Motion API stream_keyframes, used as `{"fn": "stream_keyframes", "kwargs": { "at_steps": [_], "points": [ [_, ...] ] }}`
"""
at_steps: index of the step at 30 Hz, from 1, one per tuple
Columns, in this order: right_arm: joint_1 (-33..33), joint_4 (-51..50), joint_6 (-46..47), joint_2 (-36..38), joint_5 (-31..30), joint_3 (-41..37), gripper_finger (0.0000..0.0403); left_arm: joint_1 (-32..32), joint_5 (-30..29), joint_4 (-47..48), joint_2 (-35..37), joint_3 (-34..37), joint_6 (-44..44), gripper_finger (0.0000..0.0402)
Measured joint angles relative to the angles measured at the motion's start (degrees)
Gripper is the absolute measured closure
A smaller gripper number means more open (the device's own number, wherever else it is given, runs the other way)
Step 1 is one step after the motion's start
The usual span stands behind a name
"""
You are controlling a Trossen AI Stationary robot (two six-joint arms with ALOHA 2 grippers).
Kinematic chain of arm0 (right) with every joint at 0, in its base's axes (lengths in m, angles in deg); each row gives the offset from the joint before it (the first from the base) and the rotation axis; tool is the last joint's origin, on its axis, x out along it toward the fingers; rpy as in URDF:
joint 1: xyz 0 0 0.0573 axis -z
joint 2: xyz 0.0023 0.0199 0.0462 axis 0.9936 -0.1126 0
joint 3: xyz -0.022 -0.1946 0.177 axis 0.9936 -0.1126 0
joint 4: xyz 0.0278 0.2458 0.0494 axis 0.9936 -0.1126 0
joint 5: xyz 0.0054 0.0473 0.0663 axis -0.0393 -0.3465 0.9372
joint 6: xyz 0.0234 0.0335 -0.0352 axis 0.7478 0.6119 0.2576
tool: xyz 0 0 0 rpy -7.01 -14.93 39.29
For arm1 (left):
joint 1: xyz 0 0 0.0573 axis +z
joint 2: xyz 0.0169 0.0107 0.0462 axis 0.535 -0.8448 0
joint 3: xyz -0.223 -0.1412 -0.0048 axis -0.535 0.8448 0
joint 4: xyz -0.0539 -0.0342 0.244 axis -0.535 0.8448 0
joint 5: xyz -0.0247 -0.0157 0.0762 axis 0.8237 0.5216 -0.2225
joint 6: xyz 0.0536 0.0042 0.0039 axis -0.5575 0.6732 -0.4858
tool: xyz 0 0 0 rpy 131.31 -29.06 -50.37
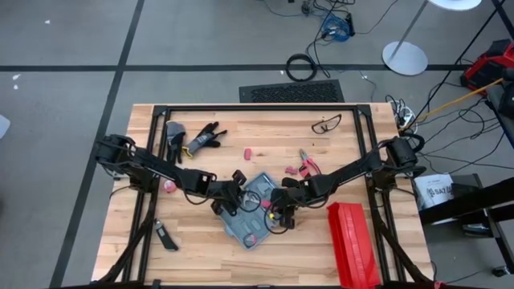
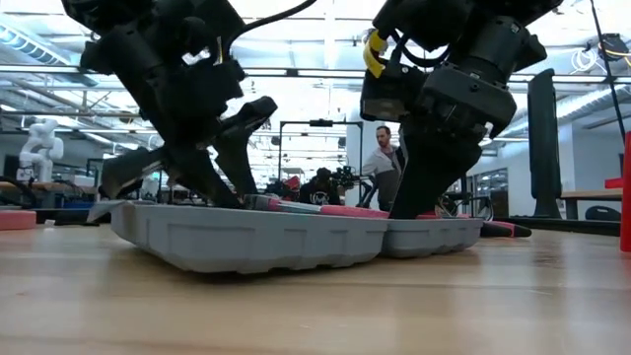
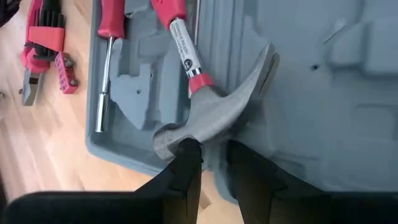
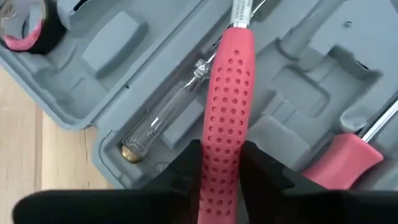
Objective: Prefit tool cases
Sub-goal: Put the red hammer into the gray prefit tools case
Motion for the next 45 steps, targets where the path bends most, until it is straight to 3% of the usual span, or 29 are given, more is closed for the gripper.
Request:
{"fn": "stream_keyframes", "kwargs": {
  "at_steps": [4,8,10,13,25,30,39,42,45],
  "points": [
    [0.59,-0.23,3.77,1.0,1.32,-0.13,0.0329,0.04,-0.35,-0.93,2.55,0.02,2.22,0.0311],
    [2.3,2.15,11.05,0.97,8.46,-0.13,0.0332,0.09,-0.64,-1.56,3.93,0.0,2.41,0.0311],
    [3.02,4.89,13.16,1.17,10.61,0.09,0.0373,0.09,-0.81,-2.97,4.46,-0.09,2.45,0.031],
    [4.48,7.63,15.57,1.14,15.48,0.07,0.04,0.13,-0.86,-4.95,4.52,-0.35,2.46,0.031],
    [8.33,13.5,16.85,1.15,23.58,0.07,0.0401,0.45,-0.56,-7.87,4.52,-2.02,2.96,0.031],
    [8.82,19.74,17.6,1.21,24.89,0.15,0.0401,0.41,-1.06,-7.22,4.67,-6.4,5.58,0.0311],
    [8.21,13.65,16.57,1.95,26.13,0.07,0.0402,0.33,-6.48,5.98,4.63,-12.44,8.94,0.0311],
    [7.28,10.55,15.16,4.23,23.46,0.07,0.0402,0.33,-6.92,10.25,4.63,-12.73,10.3,0.0311],
    [5.83,3.48,13.83,8.83,16.79,0.07,0.0402,0.45,-3.19,11.82,4.63,-12.1,11.41,0.0311]
  ]
}}
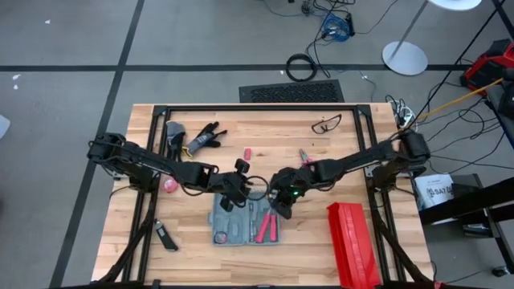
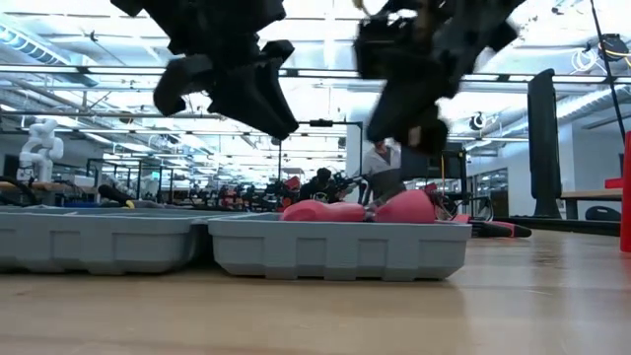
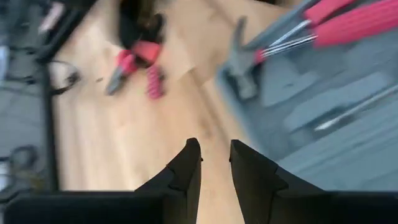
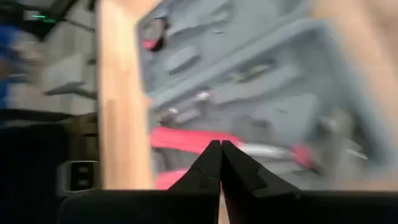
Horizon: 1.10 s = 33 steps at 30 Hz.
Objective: Prefit tool cases
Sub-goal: Put the red hammer into the gray prefit tools case
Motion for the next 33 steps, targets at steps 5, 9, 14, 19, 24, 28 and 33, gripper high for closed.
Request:
{"fn": "stream_keyframes", "kwargs": {
  "at_steps": [5,9,14,19,24,28,33],
  "points": [
    [-3.1,-16.88,-0.19,5.59,-14.66,0.07,0.0403,0.1,7.48,-2.23,-0.13,0.2,1.35,0.0311],
    [-4.96,-21.72,0.91,4.49,-21.93,0.02,0.0403,1.5,9.39,-2.76,-1.6,0.23,3.7,0.0311],
    [-5.37,-18.57,0.2,1.36,-23.43,0.05,0.0403,3.55,14.71,-4.03,-6.01,0.25,7.68,0.0311],
    [-5.37,-16.82,0.01,-2.65,-22.94,-0.02,0.0403,3.81,16.43,-8.52,-9.23,0.34,7.93,0.0311],
    [-5.37,-13.55,-1.44,-3.95,-22.96,-0.02,0.0403,4.39,18.2,-11.43,-10.39,0.34,7.87,0.0311],
    [-5.32,-9.99,-2.69,-3.9,-22.98,0.03,0.0403,5.03,20.78,-15.02,-12.15,0.34,8.71,0.0311],
    [-5.07,-9.61,-2.97,-4.29,-23.18,-0.02,0.0403,5.51,21.97,-18.07,-13.94,0.32,8.83,0.0311]
  ]
}}
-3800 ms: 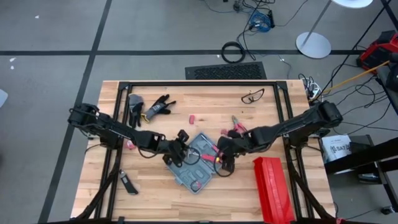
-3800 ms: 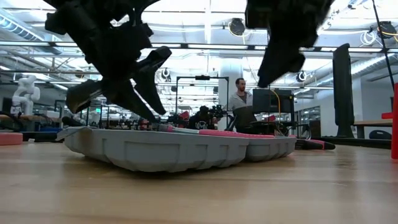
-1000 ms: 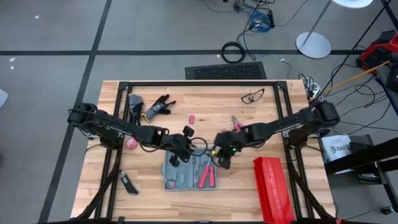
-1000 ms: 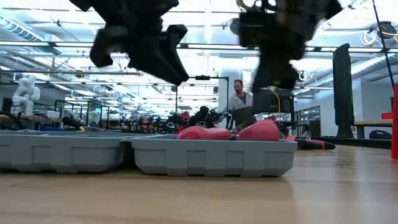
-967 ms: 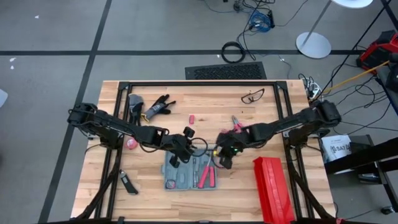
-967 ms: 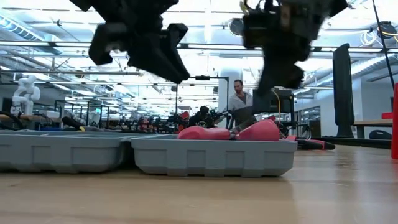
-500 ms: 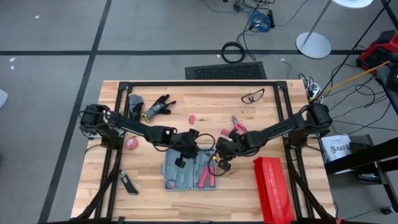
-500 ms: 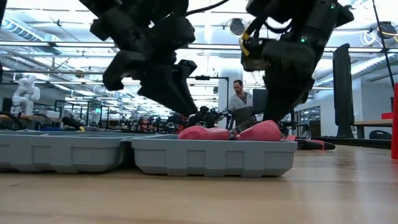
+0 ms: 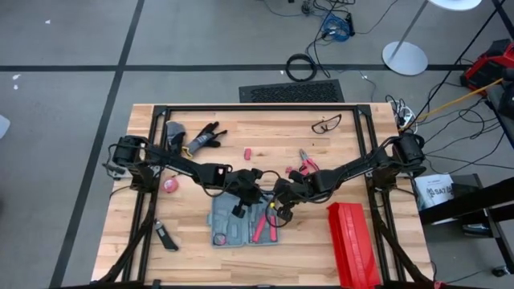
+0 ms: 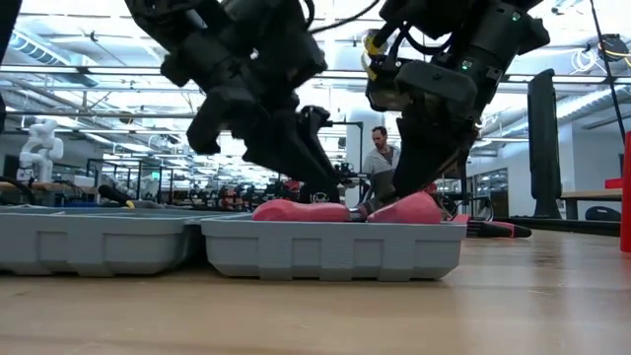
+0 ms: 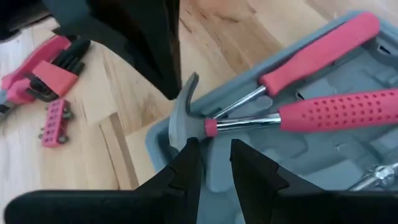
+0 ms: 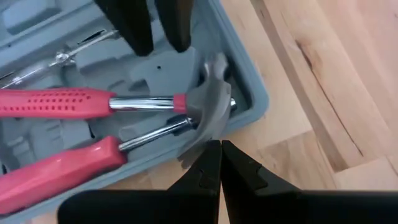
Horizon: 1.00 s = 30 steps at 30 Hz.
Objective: Prefit tool cases
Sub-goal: Put the red hammer into the gray prefit tools case
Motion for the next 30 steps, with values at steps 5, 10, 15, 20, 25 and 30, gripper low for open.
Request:
{"fn": "stream_keyframes", "kwargs": {
  "at_steps": [5,10,15,20,25,30],
  "points": [
    [0.6,1.89,-0.94,-0.74,-0.23,0.02,0.0403,0.76,0.04,-0.5,-2.76,0.02,0.33,0.0311],
    [1.18,4.34,-2.14,-1.74,-0.34,0.0,0.0403,0.88,0.15,-3.3,-5.1,-0.04,0.49,0.0311],
    [1.25,8.77,-3.33,-2.44,0.11,-0.09,0.0403,0.81,0.15,-5.27,-5.11,-0.02,1.66,0.0311],
    [1.31,12.61,-4.73,-2.38,0.01,-0.04,0.0403,0.75,0.01,-4.55,-4.79,-1.06,1.78,0.0311],
    [1.25,14.06,-5.08,-2.25,0.07,0.0,0.0403,0.85,-1.7,-4.98,-4.52,-1.88,1.82,0.0311],
    [1.31,16.15,-6.05,-2.12,-0.59,0.14,0.0403,0.66,-3.28,-2.57,-1.54,-2.03,1.76,0.031]
  ]
}}
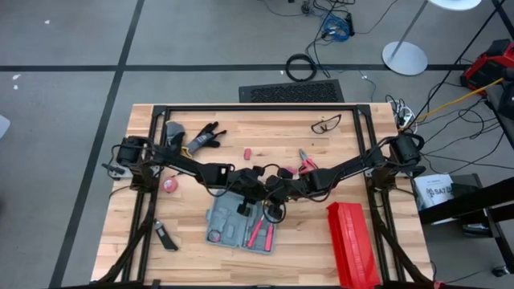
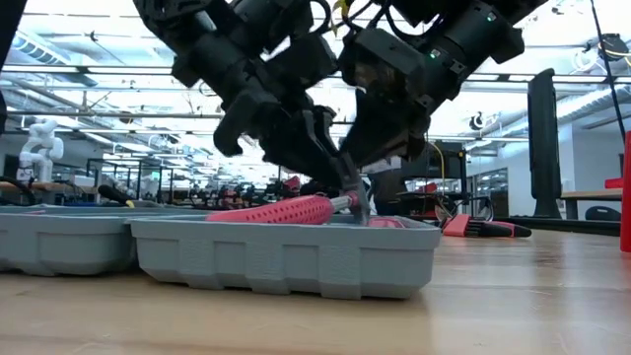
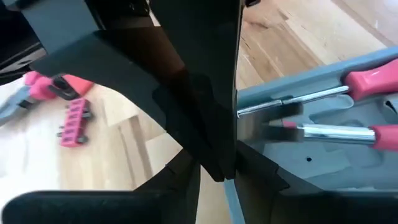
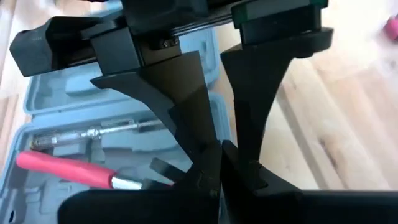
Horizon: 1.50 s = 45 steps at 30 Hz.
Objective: Prefit tool cases
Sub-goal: Put the red hammer into the gray prefit tools case
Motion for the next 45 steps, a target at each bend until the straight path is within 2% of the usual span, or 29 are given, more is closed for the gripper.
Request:
{"fn": "stream_keyframes", "kwargs": {
  "at_steps": [4,9,12,20,30,39,45],
  "points": [
    [0.05,-1.5,0.28,1.63,-0.5,0.29,0.0403,-0.04,-2.2,3.08,3.18,-0.01,-0.17,0.031],
    [-1.1,-10.15,7.25,4.53,0.4,-0.15,0.0403,0.23,-5.68,9.75,5.62,-0.51,-0.05,0.031],
    [-1.98,-11.67,10.57,3.8,1.44,-0.01,0.0403,0.28,-5.99,14.12,5.42,-0.37,0.03,0.031],
    [-2.45,-9.3,9.96,0.11,0.88,0.87,0.0403,0.64,-3.6,26.64,5.36,-0.31,3.11,0.0311],
    [-0.94,-8.7,8.28,-5.39,2.49,3.65,0.0403,0.47,-0.83,25.28,5.24,-0.31,4.64,0.0311],
    [-0.46,-9.31,6.08,-5.57,2.36,4.47,0.0403,0.36,1.41,23.66,3.88,-0.24,6.05,0.0311],
    [0.25,-12.29,9.47,-5.23,4.33,4.47,0.0403,0.17,1.44,23.95,4.23,-0.24,6.22,0.0311]
  ]
}}
